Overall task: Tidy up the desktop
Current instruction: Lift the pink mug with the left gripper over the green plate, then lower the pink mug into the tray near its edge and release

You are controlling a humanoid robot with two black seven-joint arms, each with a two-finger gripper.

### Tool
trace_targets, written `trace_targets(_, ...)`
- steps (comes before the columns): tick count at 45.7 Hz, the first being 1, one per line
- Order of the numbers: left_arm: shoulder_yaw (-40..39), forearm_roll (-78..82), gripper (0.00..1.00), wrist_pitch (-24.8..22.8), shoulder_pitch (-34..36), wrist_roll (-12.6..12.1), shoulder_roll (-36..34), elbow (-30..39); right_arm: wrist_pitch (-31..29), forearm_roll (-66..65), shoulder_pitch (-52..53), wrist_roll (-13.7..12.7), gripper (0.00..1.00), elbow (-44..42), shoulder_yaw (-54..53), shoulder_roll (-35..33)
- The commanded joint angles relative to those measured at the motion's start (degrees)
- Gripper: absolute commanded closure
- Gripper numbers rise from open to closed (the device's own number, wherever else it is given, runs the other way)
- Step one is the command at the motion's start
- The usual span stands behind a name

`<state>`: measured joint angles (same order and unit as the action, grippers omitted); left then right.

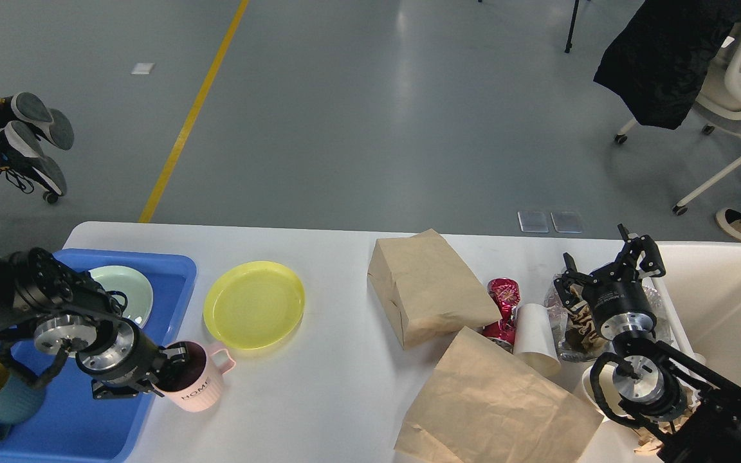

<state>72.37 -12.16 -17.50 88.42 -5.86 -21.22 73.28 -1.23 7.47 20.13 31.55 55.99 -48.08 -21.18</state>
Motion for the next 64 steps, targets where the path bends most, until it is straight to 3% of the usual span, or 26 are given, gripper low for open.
trace_targets(1, 1.63, 0.12, 1.00, -4.65, 6.58, -0.46, -1.98, 2.65, 0.00, 0.00, -0.09, 0.00, 0.00, 0.00, 0.00, 0.00)
trace_targets(13, 7.95, 2.05, 1.00, -7.02, 29.33, -2.75, -2.15, 14.68, 0.00, 0.00, -0.09, 0.00, 0.00, -0.09, 0.00, 0.00)
trace_targets(23, 11.56, 2.05, 1.00, -25.03, 49.21, -2.23, -1.28, 17.42, 0.00, 0.00, 0.00, 0.00, 0.00, -0.09, 0.00, 0.00)
trace_targets(29, 12.53, 2.14, 1.00, -28.82, 53.88, -2.31, -1.01, 18.30, 0.00, 0.00, 0.00, 0.00, 0.00, -0.09, 0.00, 0.00)
trace_targets(41, 13.85, 5.65, 1.00, -27.59, 51.16, -2.58, -2.15, 17.07, 0.00, 0.00, -0.09, 0.00, 0.00, 0.00, 0.00, 0.00)
trace_targets(55, 12.71, 16.99, 1.00, -25.40, 35.79, -1.52, -16.29, 8.64, 0.00, 0.00, -0.09, 0.00, 0.00, 0.00, 0.00, 0.00)
trace_targets(64, 2.35, 23.49, 1.00, -24.78, 17.17, 0.67, -22.72, -3.48, 0.00, 0.00, -0.09, 0.00, 0.00, 0.00, 0.00, 0.00)
